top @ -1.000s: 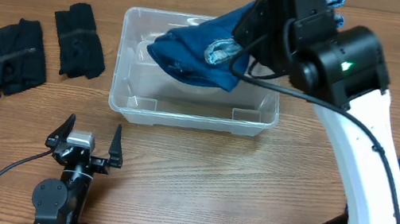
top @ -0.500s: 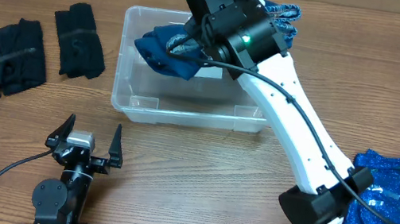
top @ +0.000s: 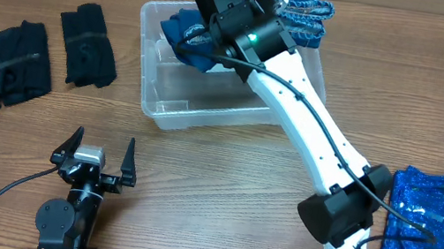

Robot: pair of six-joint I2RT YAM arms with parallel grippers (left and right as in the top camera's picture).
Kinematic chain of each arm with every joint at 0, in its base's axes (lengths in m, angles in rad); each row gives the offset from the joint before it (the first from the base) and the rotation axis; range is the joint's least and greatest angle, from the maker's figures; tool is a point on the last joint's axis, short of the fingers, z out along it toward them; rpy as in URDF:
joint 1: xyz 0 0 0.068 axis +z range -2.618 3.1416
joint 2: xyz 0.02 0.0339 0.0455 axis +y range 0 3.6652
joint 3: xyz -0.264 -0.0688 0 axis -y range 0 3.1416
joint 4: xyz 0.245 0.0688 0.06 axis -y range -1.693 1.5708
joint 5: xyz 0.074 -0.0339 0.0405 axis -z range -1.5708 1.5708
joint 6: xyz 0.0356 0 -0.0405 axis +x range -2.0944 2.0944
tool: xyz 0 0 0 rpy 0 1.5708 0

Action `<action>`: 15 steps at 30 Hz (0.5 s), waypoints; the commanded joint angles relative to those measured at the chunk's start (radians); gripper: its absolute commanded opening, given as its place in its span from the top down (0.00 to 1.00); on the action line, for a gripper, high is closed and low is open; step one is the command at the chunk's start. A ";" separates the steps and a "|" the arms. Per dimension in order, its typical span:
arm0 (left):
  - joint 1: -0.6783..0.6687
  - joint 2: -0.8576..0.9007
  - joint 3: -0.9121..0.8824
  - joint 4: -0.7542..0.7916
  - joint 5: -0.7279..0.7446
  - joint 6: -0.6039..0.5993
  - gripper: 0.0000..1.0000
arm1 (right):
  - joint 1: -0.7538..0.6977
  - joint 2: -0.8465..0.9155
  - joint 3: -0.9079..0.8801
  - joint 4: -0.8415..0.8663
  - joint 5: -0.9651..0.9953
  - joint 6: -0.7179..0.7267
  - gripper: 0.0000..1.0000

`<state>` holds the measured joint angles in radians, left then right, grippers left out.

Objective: Pack container
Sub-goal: 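Lift the jeans with the right gripper and carry them into the container, then lower the jeans into the container and open the right gripper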

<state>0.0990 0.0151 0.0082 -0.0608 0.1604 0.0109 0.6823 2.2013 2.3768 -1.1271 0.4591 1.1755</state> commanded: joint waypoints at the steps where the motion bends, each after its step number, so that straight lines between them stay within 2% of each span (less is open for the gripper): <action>1: 0.007 -0.010 -0.003 -0.002 -0.007 0.019 0.00 | -0.003 0.019 0.044 0.055 0.056 -0.064 0.96; 11: 0.007 -0.010 -0.003 -0.002 -0.007 0.019 0.00 | -0.003 0.055 0.037 0.111 0.034 -0.310 0.96; 15: 0.007 -0.010 -0.003 -0.002 -0.007 0.019 0.00 | -0.003 0.056 0.036 0.109 0.034 -0.362 0.96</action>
<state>0.0990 0.0147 0.0082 -0.0608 0.1604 0.0109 0.6811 2.3104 2.3764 -1.0542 0.4267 0.9115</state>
